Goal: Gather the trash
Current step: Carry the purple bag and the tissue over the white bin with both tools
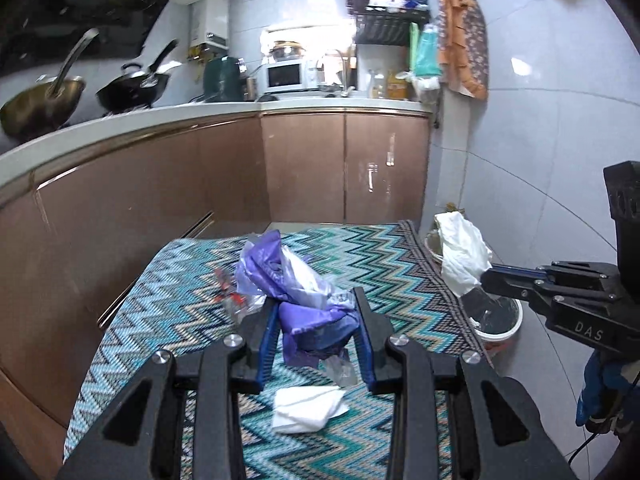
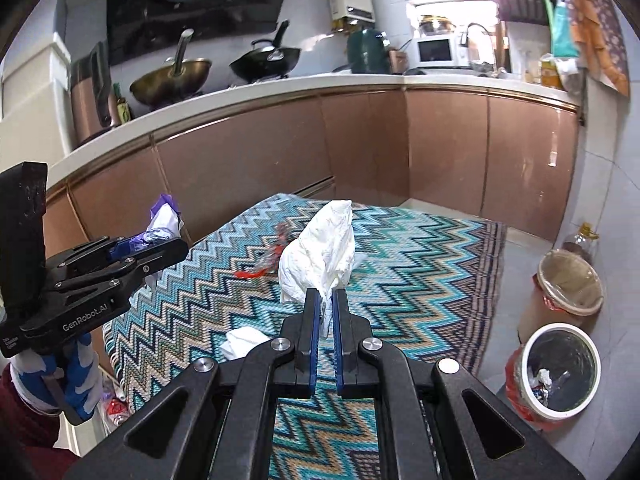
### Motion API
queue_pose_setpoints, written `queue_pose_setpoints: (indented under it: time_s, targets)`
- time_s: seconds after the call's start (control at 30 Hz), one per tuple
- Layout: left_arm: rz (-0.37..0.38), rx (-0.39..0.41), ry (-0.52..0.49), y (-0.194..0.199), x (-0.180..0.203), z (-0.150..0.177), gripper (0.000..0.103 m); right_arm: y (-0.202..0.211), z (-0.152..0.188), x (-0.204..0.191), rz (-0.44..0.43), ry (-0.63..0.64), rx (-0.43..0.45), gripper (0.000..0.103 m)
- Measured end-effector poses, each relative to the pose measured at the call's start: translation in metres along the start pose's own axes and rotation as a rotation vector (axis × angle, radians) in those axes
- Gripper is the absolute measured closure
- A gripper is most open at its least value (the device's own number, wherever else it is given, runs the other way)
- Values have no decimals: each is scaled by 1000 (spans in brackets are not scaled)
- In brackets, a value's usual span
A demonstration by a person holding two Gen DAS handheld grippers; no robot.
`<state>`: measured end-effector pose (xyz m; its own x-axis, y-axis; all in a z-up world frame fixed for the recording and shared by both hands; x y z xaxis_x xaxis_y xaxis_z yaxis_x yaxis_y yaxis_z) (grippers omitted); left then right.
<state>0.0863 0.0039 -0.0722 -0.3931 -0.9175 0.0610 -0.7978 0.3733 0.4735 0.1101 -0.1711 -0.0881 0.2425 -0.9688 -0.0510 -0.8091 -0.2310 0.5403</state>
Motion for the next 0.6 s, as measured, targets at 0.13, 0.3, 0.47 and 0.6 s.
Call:
queue_pose_setpoints:
  time_s: [0.13,0.3,0.47,0.6]
  targets:
    - [30,-27,-55,-22,30,-12,71,5,5,35,30,-56,16,97]
    - [86,-75,-134,-62,77,-27,71,7,13,87,90,-127,26,97]
    - [156,-124,-215,-111,133,-40,71,10,24,149,180,-194,28,97]
    - [222,-168,-268,-155,178,-48,71,8,33,196,254,-239,17,97]
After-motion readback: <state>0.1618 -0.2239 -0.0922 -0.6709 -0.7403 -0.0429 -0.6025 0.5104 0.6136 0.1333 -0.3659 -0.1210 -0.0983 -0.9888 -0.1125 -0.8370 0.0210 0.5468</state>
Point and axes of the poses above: each gripper's, at about its wrist camera, not at the fingertips, and y roughly against the way its jaws point, x to its right, z to its underside, the point moved 3 cm from there along -y, roughly the way its jaws point, and after that the axes turned 12 degrees about z, right-handed, at the moved point
